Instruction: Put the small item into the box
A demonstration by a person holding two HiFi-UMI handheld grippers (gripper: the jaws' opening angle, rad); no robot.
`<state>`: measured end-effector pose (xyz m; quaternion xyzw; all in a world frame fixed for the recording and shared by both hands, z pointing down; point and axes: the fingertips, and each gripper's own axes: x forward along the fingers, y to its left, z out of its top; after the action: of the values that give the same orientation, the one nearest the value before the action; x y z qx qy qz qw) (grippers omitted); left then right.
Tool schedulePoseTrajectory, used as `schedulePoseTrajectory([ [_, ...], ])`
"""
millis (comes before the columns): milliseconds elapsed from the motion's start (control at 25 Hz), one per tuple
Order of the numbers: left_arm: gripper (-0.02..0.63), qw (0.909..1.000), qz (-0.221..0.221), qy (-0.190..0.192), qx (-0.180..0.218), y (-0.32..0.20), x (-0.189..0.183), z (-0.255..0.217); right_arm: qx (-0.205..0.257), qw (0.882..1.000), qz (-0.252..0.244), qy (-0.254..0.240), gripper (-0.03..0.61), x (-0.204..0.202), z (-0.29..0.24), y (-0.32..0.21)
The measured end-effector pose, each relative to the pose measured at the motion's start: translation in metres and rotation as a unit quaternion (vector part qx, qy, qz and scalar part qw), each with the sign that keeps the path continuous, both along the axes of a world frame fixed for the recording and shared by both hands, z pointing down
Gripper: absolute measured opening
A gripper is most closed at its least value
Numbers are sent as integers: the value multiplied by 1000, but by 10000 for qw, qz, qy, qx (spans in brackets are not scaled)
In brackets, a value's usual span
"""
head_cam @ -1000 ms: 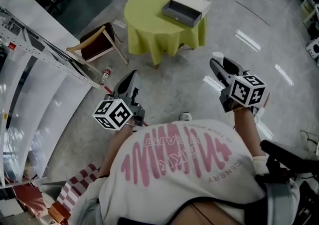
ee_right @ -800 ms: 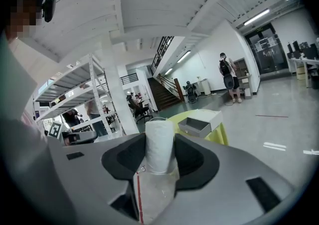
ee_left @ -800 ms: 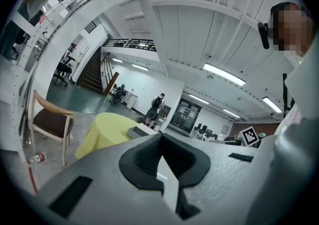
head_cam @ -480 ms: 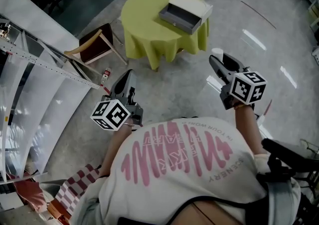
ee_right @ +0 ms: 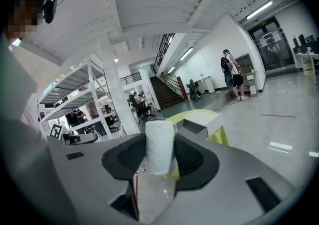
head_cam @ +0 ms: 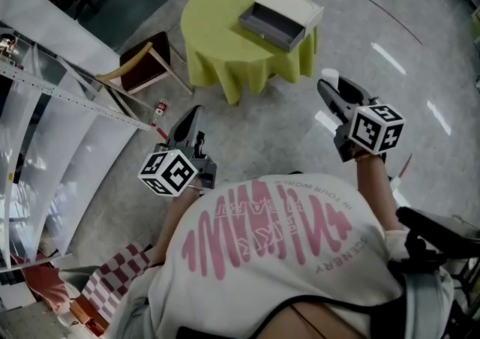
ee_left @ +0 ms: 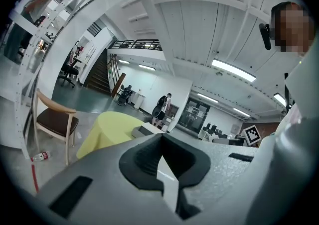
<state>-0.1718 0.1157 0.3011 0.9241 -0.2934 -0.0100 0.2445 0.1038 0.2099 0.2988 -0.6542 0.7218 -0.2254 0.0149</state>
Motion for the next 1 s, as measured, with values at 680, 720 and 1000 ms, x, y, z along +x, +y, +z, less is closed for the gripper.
schedulePoseTrajectory([
  [680, 6, 9999, 53, -47, -130, -5, 25, 15, -93, 9999, 88, -56, 178, 25, 15, 1],
  [720, 8, 9999, 46, -38, -157, -5, 26, 16, -110, 9999, 80, -47, 178, 26, 16, 1],
  [1000, 6, 9998, 91, -68, -190, -5, 37, 20, -197, 9997, 68, -129, 178, 31, 26, 2],
])
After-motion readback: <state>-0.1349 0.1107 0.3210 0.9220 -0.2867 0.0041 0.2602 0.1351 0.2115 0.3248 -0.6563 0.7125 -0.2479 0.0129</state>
